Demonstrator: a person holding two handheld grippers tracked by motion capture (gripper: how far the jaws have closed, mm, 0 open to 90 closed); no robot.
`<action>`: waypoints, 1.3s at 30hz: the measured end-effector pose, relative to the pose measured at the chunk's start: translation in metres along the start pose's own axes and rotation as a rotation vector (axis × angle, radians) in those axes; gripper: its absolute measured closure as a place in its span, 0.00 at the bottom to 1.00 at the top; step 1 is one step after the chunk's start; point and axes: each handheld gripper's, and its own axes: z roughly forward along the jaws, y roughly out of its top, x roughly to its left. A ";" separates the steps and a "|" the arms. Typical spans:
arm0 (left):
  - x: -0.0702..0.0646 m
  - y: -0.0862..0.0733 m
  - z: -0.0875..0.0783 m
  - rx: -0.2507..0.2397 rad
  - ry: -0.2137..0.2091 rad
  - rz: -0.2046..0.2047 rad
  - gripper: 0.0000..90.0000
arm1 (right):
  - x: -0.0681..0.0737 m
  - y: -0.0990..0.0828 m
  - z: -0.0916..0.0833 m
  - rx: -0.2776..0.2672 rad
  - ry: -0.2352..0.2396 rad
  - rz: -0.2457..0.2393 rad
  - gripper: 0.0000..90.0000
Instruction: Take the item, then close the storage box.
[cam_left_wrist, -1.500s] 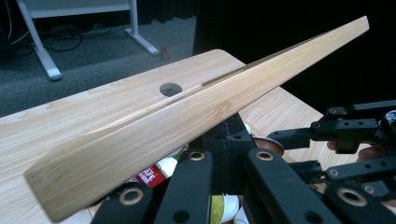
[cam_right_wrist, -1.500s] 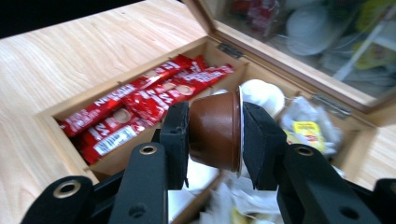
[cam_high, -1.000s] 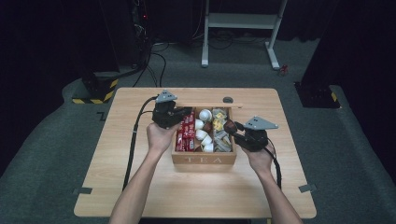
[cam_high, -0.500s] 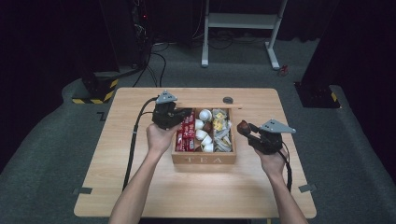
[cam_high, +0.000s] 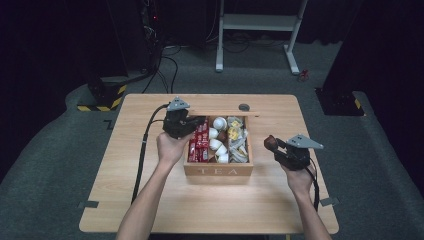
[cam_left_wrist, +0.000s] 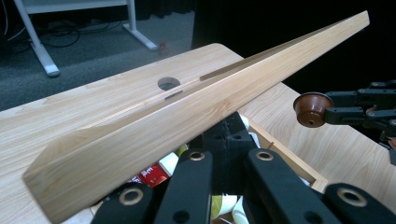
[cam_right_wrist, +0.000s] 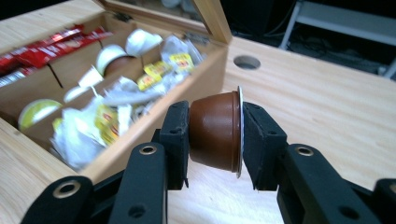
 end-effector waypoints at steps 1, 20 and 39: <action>0.000 0.000 0.000 0.002 0.000 -0.001 1.00 | -0.002 -0.003 0.000 0.009 -0.006 0.010 0.72; -0.002 -0.004 -0.001 0.007 -0.003 0.008 1.00 | -0.018 -0.041 0.014 0.115 -0.066 0.022 0.71; -0.005 -0.010 -0.001 0.016 -0.003 0.010 1.00 | -0.016 -0.055 0.014 0.109 0.022 0.043 0.44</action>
